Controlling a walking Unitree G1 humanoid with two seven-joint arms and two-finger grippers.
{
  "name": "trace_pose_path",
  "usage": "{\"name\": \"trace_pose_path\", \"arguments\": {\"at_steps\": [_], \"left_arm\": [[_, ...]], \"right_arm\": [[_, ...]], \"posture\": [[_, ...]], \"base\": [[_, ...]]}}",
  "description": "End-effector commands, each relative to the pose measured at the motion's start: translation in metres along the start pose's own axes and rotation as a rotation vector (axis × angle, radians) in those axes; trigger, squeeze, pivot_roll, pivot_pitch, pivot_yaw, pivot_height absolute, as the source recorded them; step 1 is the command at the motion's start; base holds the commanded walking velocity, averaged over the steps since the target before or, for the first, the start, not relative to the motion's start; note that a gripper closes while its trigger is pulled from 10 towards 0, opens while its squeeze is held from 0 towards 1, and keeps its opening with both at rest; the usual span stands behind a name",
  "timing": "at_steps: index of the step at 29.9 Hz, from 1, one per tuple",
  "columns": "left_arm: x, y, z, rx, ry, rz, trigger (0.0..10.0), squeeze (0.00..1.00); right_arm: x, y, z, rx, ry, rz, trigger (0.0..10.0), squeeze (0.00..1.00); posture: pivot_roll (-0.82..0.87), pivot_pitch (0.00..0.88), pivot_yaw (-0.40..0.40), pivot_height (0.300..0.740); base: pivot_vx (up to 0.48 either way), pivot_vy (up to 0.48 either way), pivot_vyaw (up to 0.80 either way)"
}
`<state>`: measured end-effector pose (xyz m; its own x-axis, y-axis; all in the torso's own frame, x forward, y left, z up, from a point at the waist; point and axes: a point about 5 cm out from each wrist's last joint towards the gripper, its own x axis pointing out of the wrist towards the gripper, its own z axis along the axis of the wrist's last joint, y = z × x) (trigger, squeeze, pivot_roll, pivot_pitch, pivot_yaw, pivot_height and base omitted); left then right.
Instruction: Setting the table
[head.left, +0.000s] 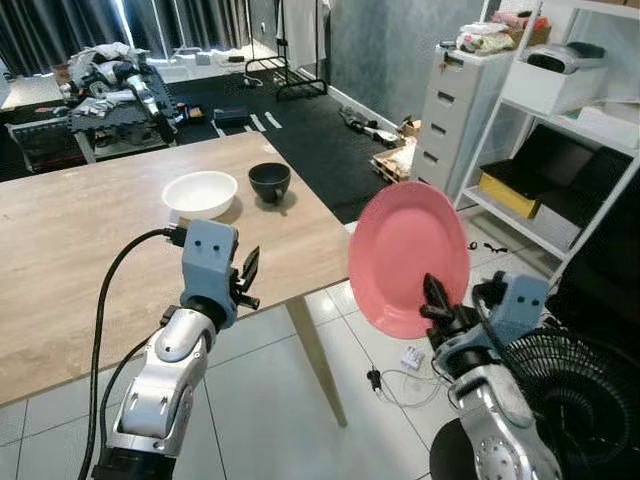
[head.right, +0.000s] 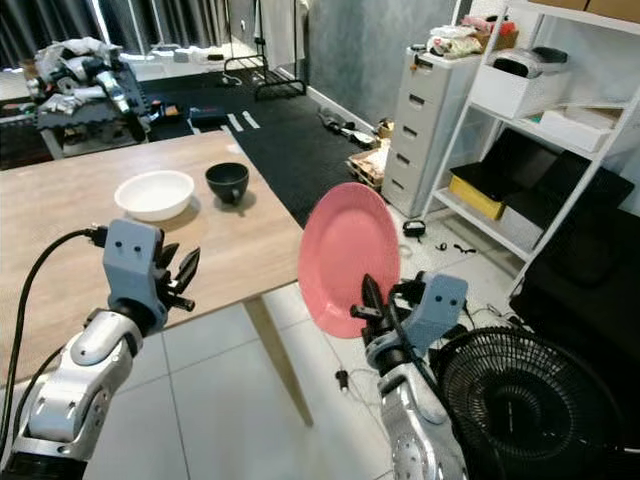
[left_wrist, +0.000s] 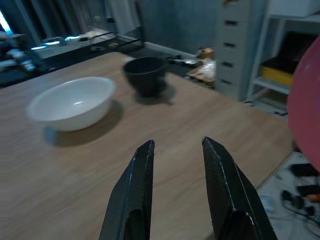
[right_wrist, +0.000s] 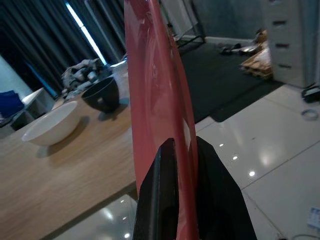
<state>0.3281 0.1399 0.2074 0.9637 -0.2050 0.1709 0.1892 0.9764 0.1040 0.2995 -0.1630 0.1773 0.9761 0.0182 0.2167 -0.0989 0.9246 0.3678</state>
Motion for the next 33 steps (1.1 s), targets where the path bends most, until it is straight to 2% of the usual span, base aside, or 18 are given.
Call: {"name": "trace_pose_path", "arguments": {"at_steps": [1,25,29,33], "left_arm": [[-0.0033,0.0026,-0.0041,0.008,0.024,0.01,10.0,0.0],[-0.0035,0.0012,-0.0056,0.02,0.039,0.003,10.0,0.0],[-0.002,0.0028,-0.0083,0.034,0.059,0.023,10.0,0.0],[-0.0008,0.0048,-0.0092,0.05,0.064,0.044,10.0,0.0]], "right_arm": [[0.0006,0.0011,-0.0031,0.015,0.015,-0.001,10.0,0.0],[0.0032,-0.0044,0.0002,0.003,-0.004,-0.054,10.0,0.0],[0.0037,-0.0066,-0.0001,0.012,0.0,-0.077,10.0,0.0],[0.0035,-0.0068,0.0001,0.006,-0.001,-0.077,10.0,0.0]], "posture": [[0.07,0.076,0.121,0.74],[0.07,0.085,0.125,0.74],[0.07,0.085,0.126,0.74],[0.07,0.085,0.126,0.74]], "base": [[0.0,0.0,0.8],[0.0,0.0,0.8],[0.0,0.0,0.0],[0.331,0.0,0.0]]}}
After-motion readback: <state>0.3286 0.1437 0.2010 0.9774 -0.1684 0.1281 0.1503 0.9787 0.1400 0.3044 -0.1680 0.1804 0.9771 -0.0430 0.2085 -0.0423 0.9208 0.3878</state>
